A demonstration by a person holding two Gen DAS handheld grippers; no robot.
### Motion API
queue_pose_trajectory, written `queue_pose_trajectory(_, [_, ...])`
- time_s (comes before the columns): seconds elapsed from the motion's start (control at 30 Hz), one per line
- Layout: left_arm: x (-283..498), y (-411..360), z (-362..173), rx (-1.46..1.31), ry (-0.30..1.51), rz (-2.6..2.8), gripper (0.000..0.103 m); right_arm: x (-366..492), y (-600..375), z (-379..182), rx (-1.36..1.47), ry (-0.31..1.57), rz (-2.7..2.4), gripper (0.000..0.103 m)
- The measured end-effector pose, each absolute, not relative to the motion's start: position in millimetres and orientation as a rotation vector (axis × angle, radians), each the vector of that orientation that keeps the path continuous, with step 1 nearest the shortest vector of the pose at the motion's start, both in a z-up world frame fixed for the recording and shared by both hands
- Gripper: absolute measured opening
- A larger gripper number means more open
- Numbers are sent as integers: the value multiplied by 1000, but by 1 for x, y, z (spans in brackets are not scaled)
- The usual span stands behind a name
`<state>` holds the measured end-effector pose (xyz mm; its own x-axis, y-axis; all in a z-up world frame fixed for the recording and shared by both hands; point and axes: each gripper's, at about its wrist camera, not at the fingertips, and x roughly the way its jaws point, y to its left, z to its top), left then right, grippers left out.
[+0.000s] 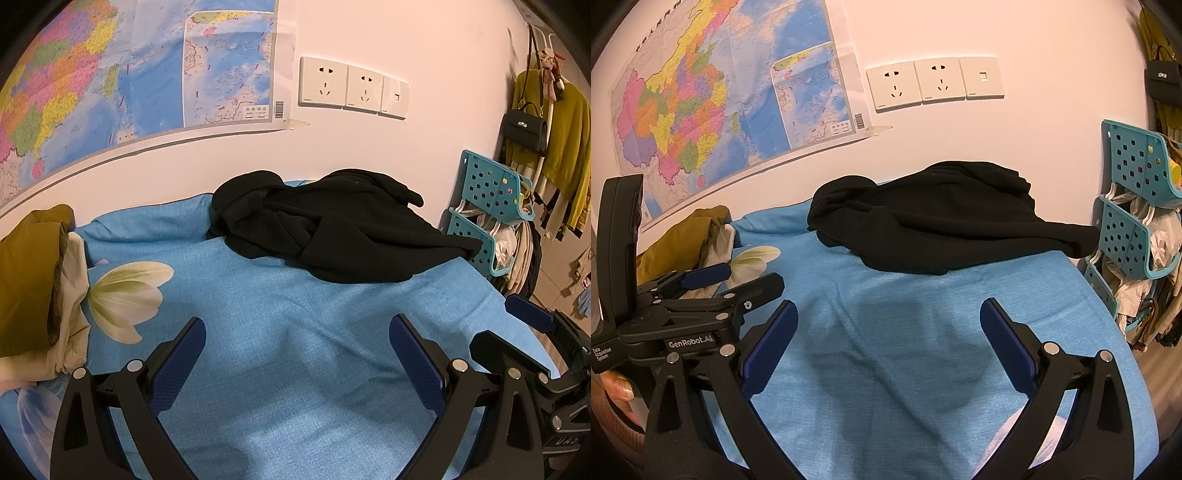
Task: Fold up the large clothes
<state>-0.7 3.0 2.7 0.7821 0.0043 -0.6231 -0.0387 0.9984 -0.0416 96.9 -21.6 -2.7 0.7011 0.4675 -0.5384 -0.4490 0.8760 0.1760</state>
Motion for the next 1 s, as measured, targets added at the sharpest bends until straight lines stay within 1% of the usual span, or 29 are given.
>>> queue_pose_trajectory(1.0, [-1, 4, 2, -55, 673, 22, 96, 95, -20, -3, 34, 606, 516, 97])
